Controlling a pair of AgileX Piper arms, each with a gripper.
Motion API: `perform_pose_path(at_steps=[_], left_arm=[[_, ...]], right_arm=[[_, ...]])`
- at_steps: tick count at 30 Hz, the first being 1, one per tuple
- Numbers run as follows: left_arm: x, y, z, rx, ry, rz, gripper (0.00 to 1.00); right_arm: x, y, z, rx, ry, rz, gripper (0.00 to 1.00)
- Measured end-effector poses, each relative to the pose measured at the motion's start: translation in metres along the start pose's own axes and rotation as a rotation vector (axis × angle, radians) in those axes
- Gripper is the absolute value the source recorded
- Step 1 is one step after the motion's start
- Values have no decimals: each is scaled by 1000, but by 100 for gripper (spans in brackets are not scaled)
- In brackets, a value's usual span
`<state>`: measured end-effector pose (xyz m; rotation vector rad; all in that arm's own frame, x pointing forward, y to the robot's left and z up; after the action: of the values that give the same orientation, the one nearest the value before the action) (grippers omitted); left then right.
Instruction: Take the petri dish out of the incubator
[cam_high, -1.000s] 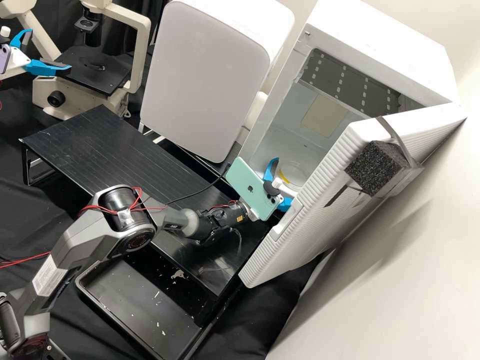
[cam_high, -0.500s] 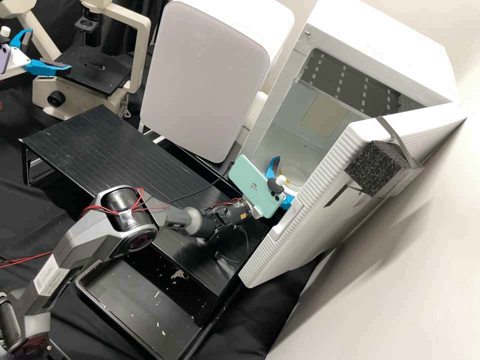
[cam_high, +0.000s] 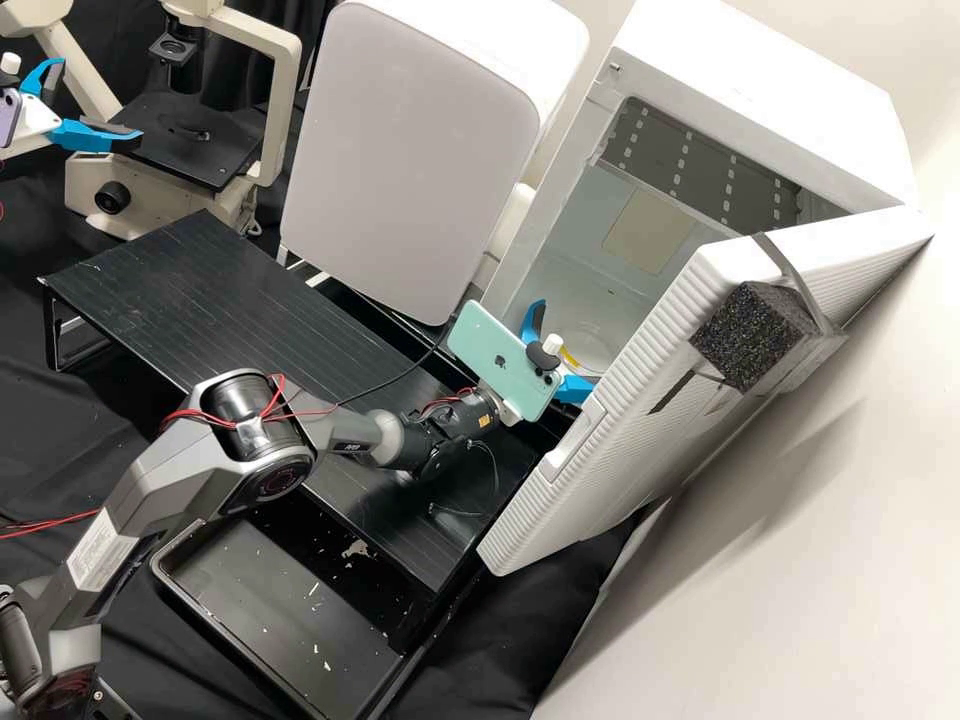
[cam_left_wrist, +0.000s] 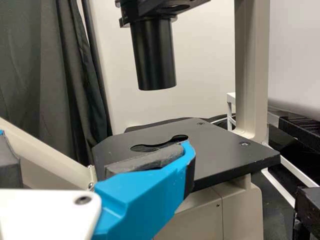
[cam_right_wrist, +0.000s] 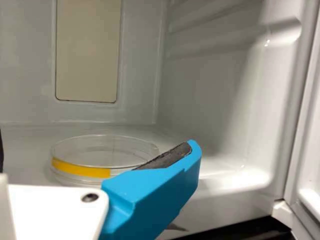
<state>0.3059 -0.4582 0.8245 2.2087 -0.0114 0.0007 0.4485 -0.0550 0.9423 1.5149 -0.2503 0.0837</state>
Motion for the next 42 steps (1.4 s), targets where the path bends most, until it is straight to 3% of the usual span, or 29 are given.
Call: perform_pose_path(at_steps=[14, 25, 31, 42], left_arm=[[0, 0, 0, 0, 0, 0, 100], [0, 0, 0, 0, 0, 0, 100], [0, 0, 0, 0, 0, 0, 100], [0, 0, 0, 0, 0, 0, 100]], right_arm=[[2, 0, 0, 31, -13, -24, 100], [5, -3, -2, 18, -1, -36, 100], [8, -5, -3, 37, 5, -39, 100], [9, -6, -3, 36, 4, -40, 100]])
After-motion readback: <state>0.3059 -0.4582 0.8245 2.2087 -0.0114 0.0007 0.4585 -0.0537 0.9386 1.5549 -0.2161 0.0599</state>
